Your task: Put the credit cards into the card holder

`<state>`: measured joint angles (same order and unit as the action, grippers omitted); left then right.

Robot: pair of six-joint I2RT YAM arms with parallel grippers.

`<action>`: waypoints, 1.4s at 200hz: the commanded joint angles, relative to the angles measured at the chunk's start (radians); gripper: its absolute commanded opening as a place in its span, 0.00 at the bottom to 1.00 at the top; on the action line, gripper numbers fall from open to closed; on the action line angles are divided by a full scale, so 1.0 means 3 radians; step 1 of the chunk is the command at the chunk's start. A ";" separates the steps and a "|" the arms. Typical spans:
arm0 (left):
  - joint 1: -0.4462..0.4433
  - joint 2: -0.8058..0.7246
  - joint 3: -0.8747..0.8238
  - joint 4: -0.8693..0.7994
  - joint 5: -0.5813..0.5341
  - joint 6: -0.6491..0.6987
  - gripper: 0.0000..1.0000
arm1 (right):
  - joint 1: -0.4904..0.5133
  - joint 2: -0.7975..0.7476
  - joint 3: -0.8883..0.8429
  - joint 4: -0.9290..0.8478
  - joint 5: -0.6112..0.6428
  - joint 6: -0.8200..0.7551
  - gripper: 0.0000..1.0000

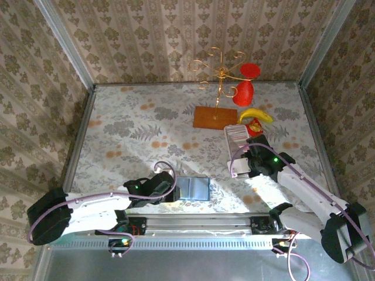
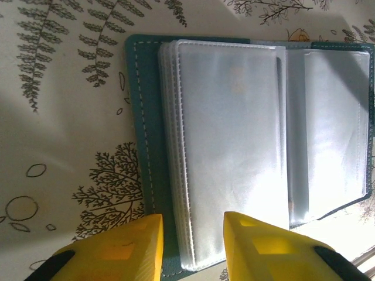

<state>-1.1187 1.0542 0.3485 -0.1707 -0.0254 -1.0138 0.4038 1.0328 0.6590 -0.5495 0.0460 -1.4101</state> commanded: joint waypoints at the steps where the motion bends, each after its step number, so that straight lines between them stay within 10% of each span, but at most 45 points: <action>1: -0.0032 0.0039 0.0101 0.0037 -0.0027 -0.0036 0.32 | -0.0011 -0.0068 -0.0023 0.0073 -0.0023 0.0058 0.23; 164: -0.0040 -0.0021 0.0133 -0.0092 -0.0122 0.0033 0.32 | 0.0061 -0.0557 0.0178 -0.0653 -0.0098 0.0478 0.02; 249: 0.0120 -0.0404 0.0004 -0.0232 -0.0124 0.0115 0.34 | 0.0382 -0.0816 0.0554 -0.0686 -0.0283 0.2427 0.00; 280: 0.0213 -0.0457 0.0004 -0.0312 -0.0048 0.0153 0.39 | 0.0446 -0.0528 0.0951 -0.0753 -0.0034 0.4173 0.00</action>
<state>-1.0721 0.9379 0.3603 -0.2131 -0.0513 -0.9939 0.5220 0.8288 0.8452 -0.7506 -0.0051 -0.6403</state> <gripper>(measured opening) 0.378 0.044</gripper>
